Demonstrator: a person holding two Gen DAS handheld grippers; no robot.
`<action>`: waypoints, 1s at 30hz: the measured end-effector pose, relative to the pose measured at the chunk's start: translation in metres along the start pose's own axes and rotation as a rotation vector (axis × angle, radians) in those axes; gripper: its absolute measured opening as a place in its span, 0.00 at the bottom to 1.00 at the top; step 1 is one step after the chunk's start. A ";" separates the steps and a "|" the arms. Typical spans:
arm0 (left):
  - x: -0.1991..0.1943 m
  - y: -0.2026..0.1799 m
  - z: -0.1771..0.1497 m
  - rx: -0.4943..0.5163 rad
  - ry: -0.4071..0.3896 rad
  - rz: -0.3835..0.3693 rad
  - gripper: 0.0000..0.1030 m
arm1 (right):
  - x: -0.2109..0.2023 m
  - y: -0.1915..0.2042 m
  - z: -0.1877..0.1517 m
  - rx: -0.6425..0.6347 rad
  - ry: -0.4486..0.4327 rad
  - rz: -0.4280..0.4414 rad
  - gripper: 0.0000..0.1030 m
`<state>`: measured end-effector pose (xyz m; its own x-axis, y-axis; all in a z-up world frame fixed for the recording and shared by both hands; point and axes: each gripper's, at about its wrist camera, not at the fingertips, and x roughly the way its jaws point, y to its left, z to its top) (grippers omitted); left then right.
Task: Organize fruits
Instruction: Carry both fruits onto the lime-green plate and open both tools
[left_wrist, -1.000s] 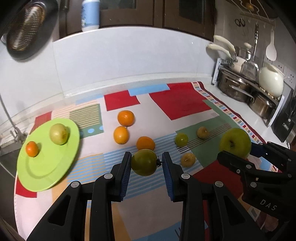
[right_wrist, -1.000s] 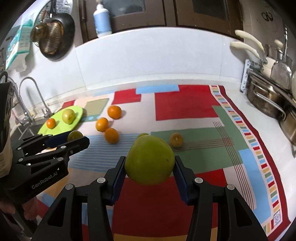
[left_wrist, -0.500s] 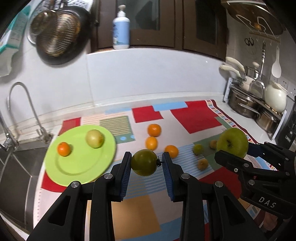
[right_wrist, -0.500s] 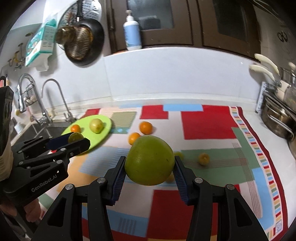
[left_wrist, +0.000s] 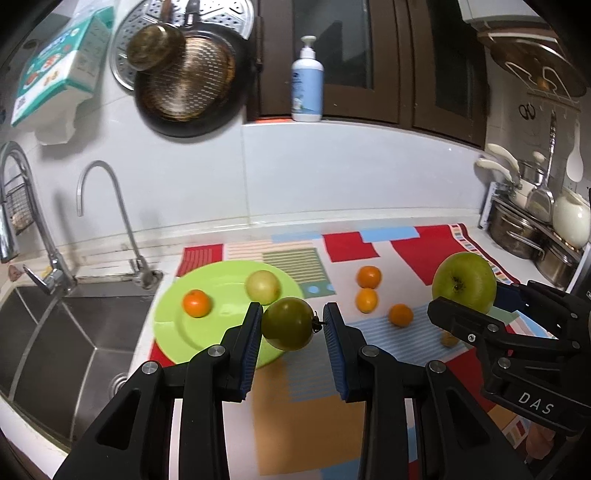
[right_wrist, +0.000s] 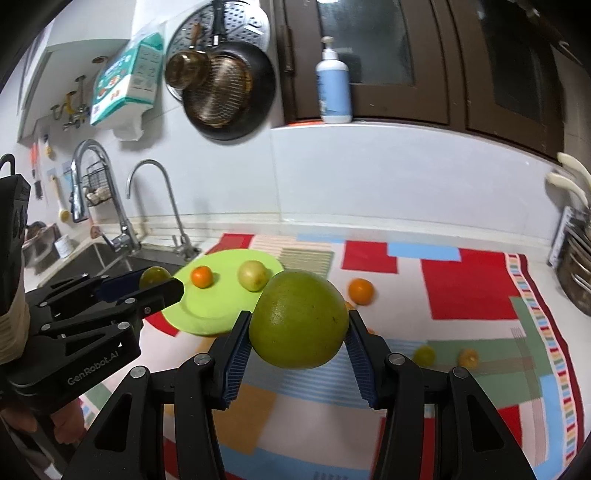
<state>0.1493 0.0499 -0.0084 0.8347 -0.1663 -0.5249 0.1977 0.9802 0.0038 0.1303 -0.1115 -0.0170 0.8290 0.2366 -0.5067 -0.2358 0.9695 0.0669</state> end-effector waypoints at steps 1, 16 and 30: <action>-0.002 0.005 0.000 -0.003 -0.005 0.006 0.32 | 0.001 0.004 0.001 -0.005 -0.003 0.005 0.49; 0.006 0.054 0.012 -0.036 -0.028 0.074 0.33 | 0.034 0.048 0.030 -0.068 -0.039 0.083 0.49; 0.056 0.094 0.007 -0.087 0.051 0.112 0.32 | 0.104 0.070 0.041 -0.094 0.033 0.152 0.49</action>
<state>0.2181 0.1321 -0.0315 0.8213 -0.0521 -0.5681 0.0581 0.9983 -0.0076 0.2212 -0.0163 -0.0299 0.7634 0.3760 -0.5253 -0.4046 0.9122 0.0650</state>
